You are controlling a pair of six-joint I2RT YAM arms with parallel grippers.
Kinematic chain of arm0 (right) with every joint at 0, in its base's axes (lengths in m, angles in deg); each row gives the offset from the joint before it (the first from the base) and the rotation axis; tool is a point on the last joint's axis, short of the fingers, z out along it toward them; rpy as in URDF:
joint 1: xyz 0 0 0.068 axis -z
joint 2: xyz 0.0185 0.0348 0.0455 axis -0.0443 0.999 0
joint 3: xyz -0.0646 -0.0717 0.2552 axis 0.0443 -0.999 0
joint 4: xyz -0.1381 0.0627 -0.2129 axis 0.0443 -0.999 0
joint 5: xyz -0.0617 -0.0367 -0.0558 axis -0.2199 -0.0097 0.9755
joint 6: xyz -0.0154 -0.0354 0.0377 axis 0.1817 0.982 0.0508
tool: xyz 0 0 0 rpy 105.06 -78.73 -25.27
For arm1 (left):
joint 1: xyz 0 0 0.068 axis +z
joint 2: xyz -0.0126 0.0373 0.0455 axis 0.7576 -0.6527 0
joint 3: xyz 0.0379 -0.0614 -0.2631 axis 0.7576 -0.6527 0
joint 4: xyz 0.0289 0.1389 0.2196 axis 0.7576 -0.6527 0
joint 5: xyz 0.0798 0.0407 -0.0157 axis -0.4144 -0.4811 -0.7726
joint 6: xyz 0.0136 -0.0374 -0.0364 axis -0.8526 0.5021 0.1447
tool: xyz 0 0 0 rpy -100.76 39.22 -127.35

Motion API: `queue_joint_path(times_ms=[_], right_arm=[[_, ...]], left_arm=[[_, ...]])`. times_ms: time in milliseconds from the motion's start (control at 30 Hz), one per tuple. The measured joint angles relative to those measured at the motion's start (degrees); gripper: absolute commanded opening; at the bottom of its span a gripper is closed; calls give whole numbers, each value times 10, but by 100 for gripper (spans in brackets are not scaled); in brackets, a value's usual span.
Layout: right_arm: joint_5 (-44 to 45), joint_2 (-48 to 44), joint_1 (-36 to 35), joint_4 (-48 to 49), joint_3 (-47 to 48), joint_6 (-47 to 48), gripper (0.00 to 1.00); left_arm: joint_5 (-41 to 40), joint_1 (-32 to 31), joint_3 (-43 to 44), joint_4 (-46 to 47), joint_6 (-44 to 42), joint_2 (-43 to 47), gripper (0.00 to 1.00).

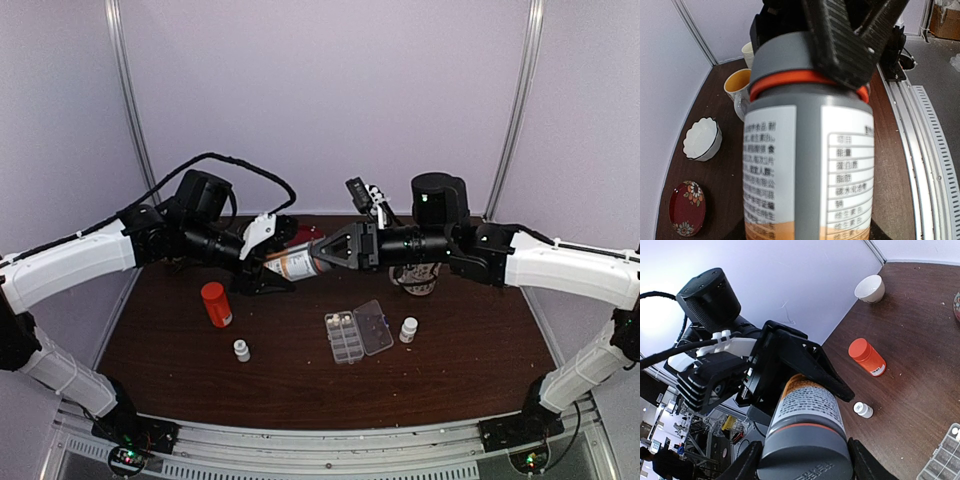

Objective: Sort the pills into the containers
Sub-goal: Screw the lid of the pill bottle onto the pill bottle.

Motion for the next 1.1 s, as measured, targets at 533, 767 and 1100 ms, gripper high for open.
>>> queue_joint_path(times_ms=[533,767,1100], right_arm=[[0,7,14,32,-35,-173,46],[-17,-8,28,31,-40,-101,99],[32,-119,37,-118,3,192,100]], left_arm=[[-117,-27,0,5,-69,-9,0],[-121,-39,-1,46,-69,-11,0],[-101,-46,-3,74,-54,-11,0]])
